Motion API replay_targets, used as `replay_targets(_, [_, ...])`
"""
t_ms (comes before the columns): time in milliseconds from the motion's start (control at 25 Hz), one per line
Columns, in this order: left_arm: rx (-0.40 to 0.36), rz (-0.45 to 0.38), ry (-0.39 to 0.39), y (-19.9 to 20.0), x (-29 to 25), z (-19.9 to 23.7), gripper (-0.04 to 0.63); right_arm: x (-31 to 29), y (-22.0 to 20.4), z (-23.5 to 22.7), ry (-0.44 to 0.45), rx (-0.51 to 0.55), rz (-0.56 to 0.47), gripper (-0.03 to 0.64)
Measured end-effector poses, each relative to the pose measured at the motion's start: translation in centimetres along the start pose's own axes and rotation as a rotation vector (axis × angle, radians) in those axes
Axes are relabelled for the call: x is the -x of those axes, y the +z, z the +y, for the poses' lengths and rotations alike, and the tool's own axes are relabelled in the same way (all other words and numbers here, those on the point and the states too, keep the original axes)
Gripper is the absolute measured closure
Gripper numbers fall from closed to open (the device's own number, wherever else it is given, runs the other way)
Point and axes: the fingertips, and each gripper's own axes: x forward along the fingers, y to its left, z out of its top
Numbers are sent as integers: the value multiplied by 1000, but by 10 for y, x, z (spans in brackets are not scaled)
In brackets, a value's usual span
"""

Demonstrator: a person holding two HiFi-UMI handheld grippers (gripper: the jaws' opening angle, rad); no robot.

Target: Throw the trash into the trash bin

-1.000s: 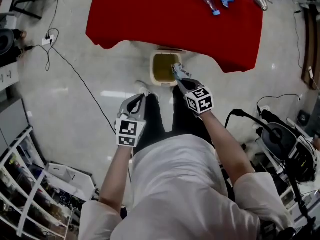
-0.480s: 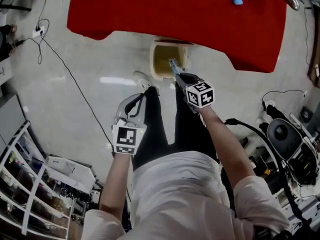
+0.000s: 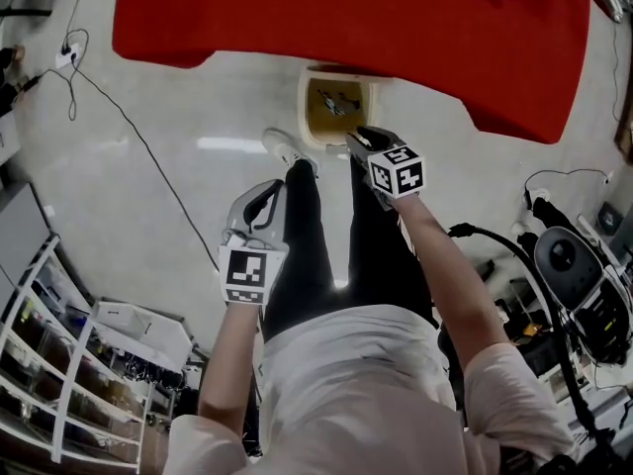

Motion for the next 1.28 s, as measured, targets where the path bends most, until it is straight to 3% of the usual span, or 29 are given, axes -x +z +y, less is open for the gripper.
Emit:
replay_targets(520, [-17,-36,32,41,39,-2,591,74,43,32,-6,82,-54,517])
replay_targets(840, [-30,-28,-51,58,63,-29,591,129,61,64,-4,111,-103,589])
replay_targets(1280, [-41,-18,-122,68,89,-60,591,202,71,91,-20,139,-181,615])
